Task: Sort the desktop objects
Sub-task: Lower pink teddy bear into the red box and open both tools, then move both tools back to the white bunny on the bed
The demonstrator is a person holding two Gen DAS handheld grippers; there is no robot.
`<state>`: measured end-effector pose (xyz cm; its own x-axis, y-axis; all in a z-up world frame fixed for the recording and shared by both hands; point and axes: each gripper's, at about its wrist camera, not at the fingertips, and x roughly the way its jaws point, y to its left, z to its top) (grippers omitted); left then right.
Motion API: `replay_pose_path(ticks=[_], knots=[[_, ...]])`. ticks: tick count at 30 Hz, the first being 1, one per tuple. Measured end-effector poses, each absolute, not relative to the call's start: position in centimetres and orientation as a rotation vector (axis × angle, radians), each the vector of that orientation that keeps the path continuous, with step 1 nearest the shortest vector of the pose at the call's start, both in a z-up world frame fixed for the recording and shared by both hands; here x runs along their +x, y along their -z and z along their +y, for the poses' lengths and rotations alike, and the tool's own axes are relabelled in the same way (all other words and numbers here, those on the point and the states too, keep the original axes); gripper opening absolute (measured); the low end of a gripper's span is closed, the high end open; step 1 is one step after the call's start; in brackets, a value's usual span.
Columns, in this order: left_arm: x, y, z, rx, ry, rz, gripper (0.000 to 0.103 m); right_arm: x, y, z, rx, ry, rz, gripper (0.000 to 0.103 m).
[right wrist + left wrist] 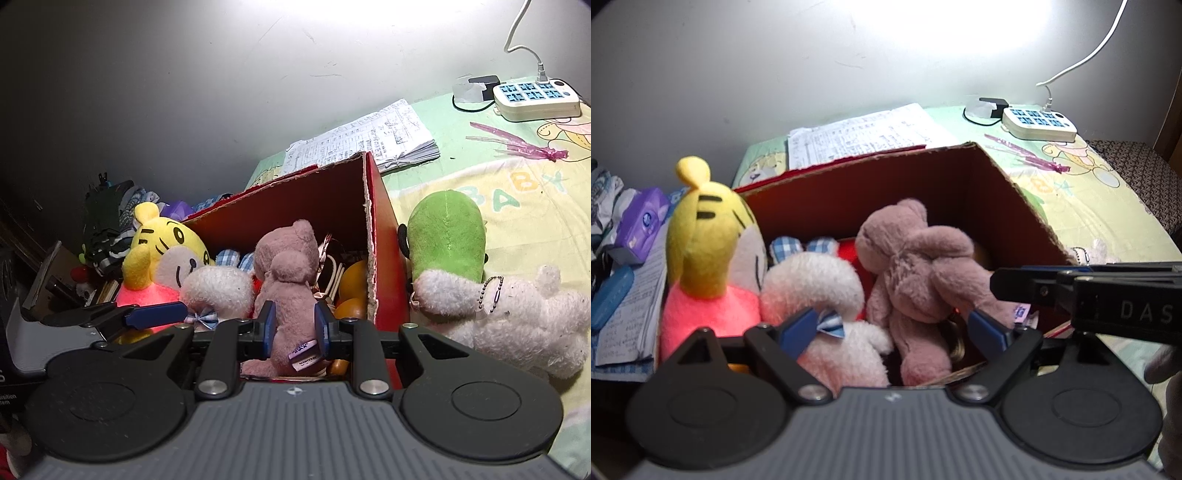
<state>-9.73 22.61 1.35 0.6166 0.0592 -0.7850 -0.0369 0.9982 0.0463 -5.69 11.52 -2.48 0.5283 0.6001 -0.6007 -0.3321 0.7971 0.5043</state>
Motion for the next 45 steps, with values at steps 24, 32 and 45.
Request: replay_pose_path(ticks=[24, 32, 45], knots=[[-9.4, -0.7, 22.3, 0.015, -0.089, 0.915, 0.095, -6.4, 3.1, 10.9, 0.357, -0.618, 0.754, 0.023], [-9.6, -0.6, 22.1, 0.012, -0.116, 0.908, 0.095, -6.6, 3.3, 10.6, 0.368, -0.636, 0.735, 0.022], [-10.1, -0.9, 21.2, 0.041, -0.184, 0.885, 0.096, -6.3, 3.5, 10.1, 0.381, -0.691, 0.737, 0.022]])
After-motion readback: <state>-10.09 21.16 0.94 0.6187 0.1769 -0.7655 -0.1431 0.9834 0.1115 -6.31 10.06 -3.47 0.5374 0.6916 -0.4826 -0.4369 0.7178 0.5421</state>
